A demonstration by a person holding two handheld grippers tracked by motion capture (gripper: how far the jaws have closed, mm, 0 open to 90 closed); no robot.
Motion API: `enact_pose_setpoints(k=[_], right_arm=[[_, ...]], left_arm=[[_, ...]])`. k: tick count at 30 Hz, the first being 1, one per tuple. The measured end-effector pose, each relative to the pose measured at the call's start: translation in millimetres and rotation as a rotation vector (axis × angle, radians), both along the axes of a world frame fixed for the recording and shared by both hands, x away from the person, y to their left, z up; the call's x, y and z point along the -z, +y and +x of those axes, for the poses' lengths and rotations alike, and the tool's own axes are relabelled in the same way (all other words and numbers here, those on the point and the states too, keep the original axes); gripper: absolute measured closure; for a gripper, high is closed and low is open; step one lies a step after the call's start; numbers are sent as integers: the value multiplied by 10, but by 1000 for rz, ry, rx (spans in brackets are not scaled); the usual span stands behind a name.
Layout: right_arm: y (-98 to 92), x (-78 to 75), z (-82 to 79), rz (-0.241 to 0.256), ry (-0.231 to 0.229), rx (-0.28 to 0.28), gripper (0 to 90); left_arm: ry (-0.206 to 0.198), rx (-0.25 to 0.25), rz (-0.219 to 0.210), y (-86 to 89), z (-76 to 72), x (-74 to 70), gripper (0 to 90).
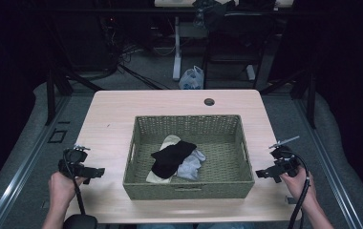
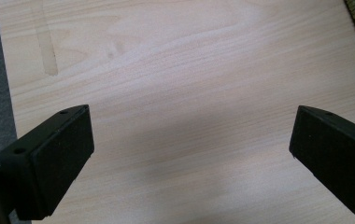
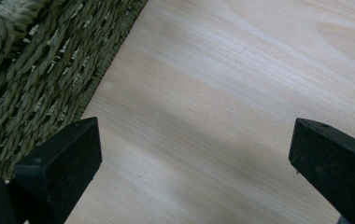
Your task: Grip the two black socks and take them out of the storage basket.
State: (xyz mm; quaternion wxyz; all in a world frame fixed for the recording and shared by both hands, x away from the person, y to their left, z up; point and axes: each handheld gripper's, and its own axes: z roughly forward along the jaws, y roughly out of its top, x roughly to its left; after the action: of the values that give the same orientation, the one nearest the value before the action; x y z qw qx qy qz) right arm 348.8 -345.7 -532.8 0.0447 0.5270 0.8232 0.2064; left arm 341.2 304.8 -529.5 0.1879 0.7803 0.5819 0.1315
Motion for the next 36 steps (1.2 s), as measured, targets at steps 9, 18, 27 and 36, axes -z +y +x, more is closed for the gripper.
enact_pose_setpoints(k=[9,18,27,36], right_arm=[[-16,22,7,1,0,8,18],[26,29,16,2,5,-2,19],[19,19,6,-9,7,-10,18],[37,17,10,-5,4,-13,19]], left_arm=[[-12,10,0,-22,2,-6,2],[-34,-5,-9,-7,-31,-75,2],[-82,15,-22,-135,-77,-244,2],[-107,49,-25,-253,-102,-341,2]])
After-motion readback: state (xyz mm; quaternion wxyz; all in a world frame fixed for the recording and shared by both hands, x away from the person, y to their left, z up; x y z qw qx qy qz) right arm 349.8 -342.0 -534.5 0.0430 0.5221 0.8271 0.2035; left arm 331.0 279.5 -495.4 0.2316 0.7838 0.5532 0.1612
